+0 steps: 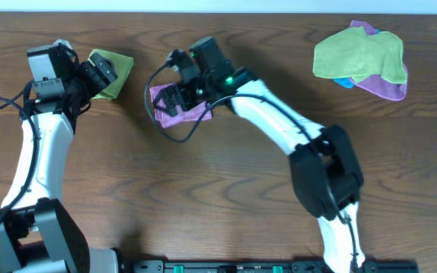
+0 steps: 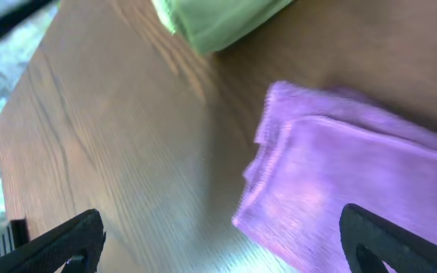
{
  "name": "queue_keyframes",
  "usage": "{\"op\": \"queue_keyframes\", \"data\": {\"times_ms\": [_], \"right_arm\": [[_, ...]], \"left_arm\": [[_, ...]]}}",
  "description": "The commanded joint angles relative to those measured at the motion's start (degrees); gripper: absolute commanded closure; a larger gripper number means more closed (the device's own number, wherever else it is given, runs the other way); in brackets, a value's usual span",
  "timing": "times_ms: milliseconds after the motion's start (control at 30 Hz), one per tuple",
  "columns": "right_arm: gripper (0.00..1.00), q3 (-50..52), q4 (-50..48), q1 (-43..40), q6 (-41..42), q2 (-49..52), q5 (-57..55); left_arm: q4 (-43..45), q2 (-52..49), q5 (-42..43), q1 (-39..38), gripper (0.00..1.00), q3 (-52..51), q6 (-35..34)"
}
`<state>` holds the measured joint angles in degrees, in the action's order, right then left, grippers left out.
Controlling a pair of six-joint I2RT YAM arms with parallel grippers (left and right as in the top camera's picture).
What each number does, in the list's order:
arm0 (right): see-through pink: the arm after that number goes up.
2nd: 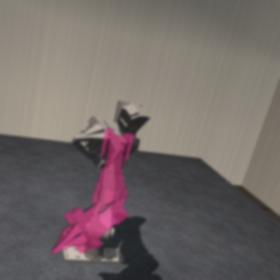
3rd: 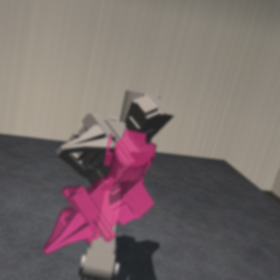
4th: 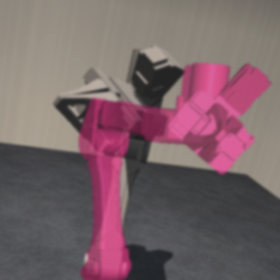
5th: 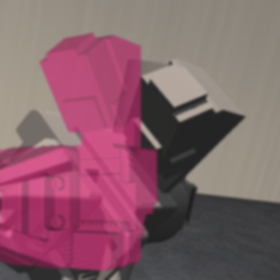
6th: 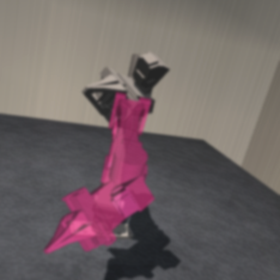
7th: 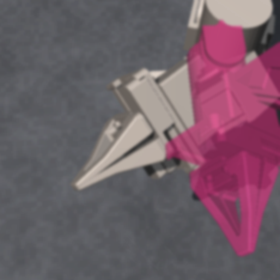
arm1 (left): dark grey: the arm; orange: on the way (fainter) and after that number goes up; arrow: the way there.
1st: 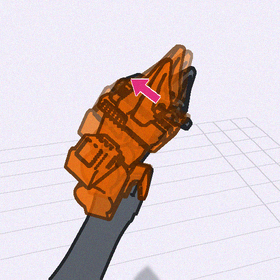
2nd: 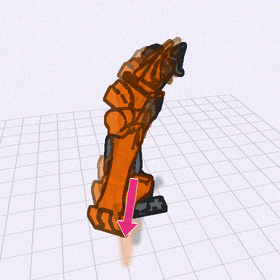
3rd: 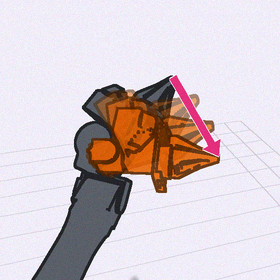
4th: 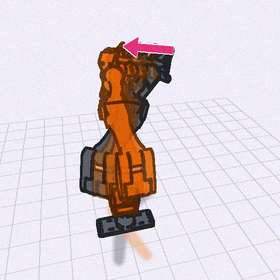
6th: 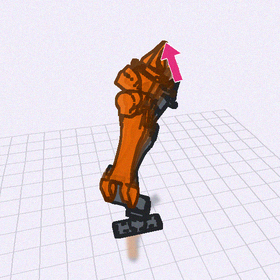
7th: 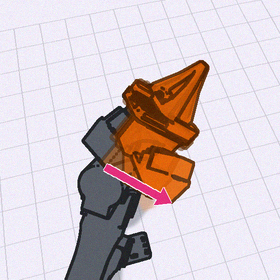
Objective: Fold the cloth
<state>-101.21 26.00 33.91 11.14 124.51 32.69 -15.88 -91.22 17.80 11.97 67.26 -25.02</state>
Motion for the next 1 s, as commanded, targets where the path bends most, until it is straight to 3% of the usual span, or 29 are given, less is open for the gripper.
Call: {"op": "queue_keyframes", "data": {"times_ms": [0, 267, 400, 733, 967], "right_arm": [[0.01, -0.59, 3.80, -3.54, -2.58, -3.63, -0.46], [0.01, -0.42, 26.47, -12.28, -15.69, -15.08, -9.55], [0.01, 2.47, 31.93, -15.78, -19.87, -20.63, -10.45], [0.01, 31.15, 21.62, -22.97, -19.67, -43.25, -10.10], [0.01, 52.37, 13.75, -25.64, -12.74, -61.22, -10.21]], "left_arm": [[-2.45, 1.79, 0.26, 0.94, 0.05, 1.27, 0.79], [-9.73, 2.21, 8.02, 3.15, 0.05, 1.27, -0.50], [-12.94, 1.95, 10.60, 2.97, 0.05, 1.20, -0.76], [-13.88, 0.79, 14.78, 2.62, 0.05, 0.94, -2.93], [-14.03, 0.35, 18.86, 2.47, 0.05, 0.17, -3.06]]}}
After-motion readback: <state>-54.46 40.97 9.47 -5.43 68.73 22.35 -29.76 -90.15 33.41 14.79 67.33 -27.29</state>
